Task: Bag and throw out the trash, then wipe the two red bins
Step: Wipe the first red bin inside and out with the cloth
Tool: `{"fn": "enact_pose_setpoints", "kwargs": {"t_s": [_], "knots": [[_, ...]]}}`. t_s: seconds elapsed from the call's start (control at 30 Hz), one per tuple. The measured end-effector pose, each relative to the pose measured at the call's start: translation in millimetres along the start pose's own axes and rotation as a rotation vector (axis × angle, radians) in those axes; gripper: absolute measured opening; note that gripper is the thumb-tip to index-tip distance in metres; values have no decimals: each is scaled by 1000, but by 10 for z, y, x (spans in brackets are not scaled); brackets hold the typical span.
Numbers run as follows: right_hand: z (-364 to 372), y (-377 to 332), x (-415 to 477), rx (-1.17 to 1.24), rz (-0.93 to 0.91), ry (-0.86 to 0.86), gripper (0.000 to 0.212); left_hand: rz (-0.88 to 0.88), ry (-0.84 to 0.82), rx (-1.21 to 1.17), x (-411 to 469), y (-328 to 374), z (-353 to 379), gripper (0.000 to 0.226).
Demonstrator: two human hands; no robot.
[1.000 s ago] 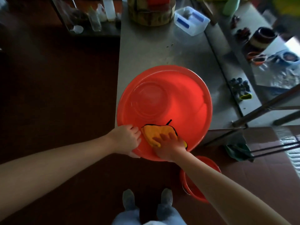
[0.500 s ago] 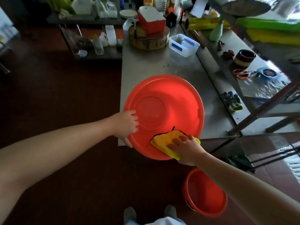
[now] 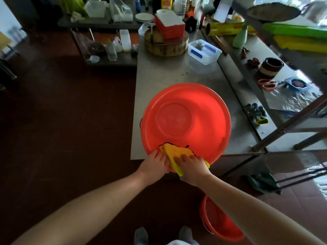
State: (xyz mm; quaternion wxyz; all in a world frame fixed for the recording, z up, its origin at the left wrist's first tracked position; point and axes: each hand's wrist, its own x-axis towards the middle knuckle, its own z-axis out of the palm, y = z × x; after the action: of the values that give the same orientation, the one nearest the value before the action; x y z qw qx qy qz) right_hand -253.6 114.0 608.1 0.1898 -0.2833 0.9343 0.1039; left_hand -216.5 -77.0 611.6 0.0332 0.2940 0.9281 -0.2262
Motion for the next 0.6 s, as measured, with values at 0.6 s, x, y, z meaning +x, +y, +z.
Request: {"fn": "enact_pose_setpoints", "kwargs": {"t_s": [0.6], "knots": [[-96,513,40,-129,-120,-34,77,233,262,104,-13,-582,71,57]]}}
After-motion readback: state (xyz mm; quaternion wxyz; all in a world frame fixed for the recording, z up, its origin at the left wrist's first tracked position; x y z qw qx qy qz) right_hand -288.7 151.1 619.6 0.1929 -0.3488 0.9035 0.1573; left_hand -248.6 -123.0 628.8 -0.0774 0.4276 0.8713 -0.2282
